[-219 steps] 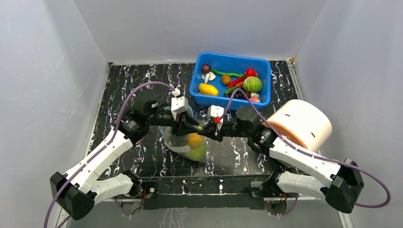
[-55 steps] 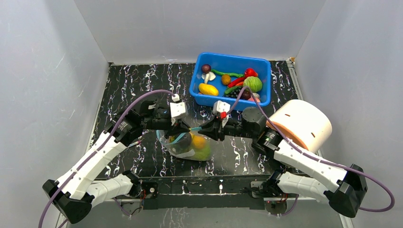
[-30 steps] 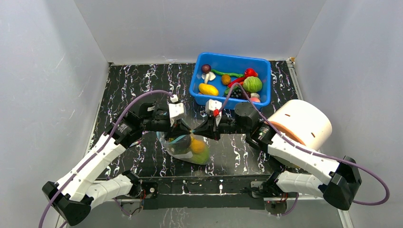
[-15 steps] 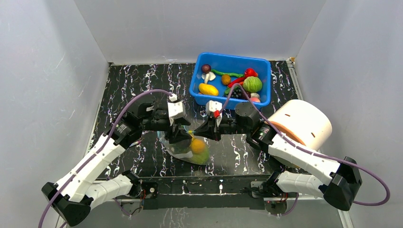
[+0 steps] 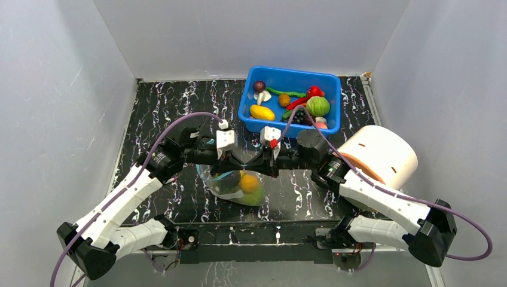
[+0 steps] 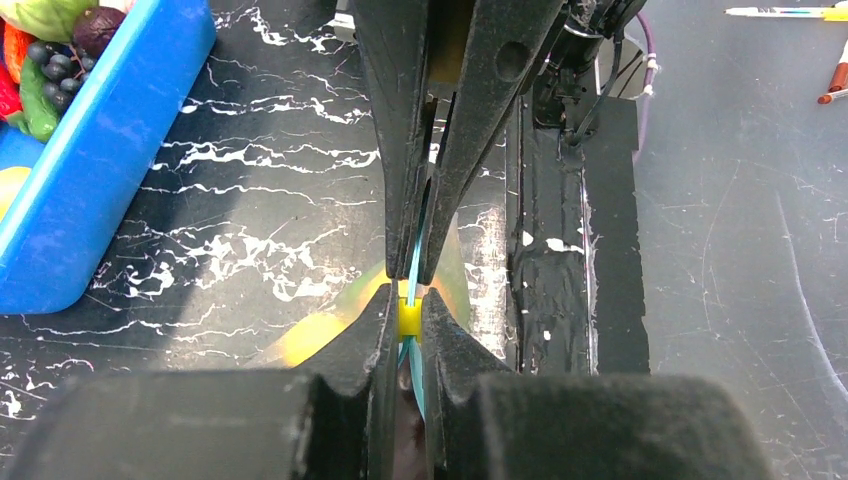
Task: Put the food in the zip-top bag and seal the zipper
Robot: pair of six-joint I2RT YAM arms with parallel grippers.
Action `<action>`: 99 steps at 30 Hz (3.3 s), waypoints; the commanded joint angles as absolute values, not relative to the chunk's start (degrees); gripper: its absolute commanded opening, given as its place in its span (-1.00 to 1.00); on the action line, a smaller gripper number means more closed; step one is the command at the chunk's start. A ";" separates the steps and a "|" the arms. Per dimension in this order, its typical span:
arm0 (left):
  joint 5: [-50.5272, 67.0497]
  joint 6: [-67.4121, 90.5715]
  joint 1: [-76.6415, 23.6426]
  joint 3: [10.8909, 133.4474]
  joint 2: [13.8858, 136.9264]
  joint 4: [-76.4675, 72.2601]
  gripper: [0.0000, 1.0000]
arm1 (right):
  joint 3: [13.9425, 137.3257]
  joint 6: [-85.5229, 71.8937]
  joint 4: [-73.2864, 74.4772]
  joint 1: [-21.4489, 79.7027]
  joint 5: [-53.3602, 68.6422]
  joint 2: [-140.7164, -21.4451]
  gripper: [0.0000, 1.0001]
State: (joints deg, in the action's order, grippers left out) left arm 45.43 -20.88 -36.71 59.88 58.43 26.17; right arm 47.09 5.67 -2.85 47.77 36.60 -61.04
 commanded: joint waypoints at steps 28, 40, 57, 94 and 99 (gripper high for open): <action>37.27 -21.90 -36.56 62.89 50.83 36.51 -1.00 | 40.88 2.92 -0.97 47.55 8.19 -49.75 -1.00; 35.09 -22.04 -36.56 61.85 49.08 38.32 -1.00 | 40.08 1.80 3.20 46.50 -0.01 -47.02 -1.00; 28.76 -21.38 -36.56 63.07 46.49 42.29 -1.00 | 42.05 1.88 11.51 45.35 -12.10 -42.78 -1.00; 17.81 -2.38 -36.56 55.75 38.22 37.18 -1.00 | 39.45 1.16 11.25 45.26 -15.91 -32.63 -1.00; 7.61 -0.67 -36.61 54.70 36.12 34.89 -1.00 | 39.57 2.81 0.17 45.26 -8.03 -41.33 -0.95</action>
